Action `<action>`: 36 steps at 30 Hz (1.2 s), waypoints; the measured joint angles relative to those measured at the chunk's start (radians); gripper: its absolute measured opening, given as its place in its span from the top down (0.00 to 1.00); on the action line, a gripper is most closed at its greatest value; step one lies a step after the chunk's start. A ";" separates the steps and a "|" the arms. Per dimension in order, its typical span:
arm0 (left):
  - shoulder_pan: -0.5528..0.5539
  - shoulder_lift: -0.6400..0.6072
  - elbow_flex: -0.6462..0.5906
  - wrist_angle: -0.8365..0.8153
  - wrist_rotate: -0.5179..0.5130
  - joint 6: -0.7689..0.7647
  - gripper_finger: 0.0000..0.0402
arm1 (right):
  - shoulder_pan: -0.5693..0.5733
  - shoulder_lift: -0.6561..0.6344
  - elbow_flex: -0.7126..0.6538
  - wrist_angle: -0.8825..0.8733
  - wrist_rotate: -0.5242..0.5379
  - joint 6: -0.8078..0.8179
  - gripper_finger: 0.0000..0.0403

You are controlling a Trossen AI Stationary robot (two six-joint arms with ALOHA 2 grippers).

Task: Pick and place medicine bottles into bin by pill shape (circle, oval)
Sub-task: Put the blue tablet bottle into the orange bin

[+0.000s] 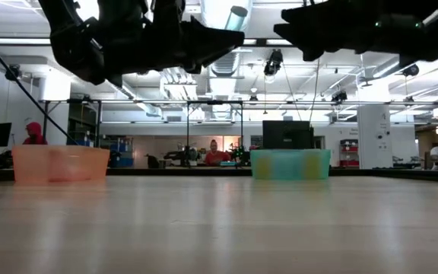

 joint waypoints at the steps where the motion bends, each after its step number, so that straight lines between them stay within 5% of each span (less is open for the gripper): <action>1: 0.000 0.000 0.005 0.001 0.000 0.000 0.79 | 0.002 0.036 0.000 0.059 0.000 -0.018 0.44; 12: 0.000 0.000 0.013 0.016 -0.001 -0.043 0.79 | 0.005 0.283 0.041 0.403 0.001 -0.053 0.44; 24: 0.005 0.000 0.014 0.016 -0.018 -0.026 0.79 | 0.009 0.414 0.164 0.409 0.001 -0.060 0.48; 36: 0.009 0.000 0.009 0.014 -0.018 -0.026 0.79 | 0.010 0.462 0.218 0.403 0.007 -0.070 0.67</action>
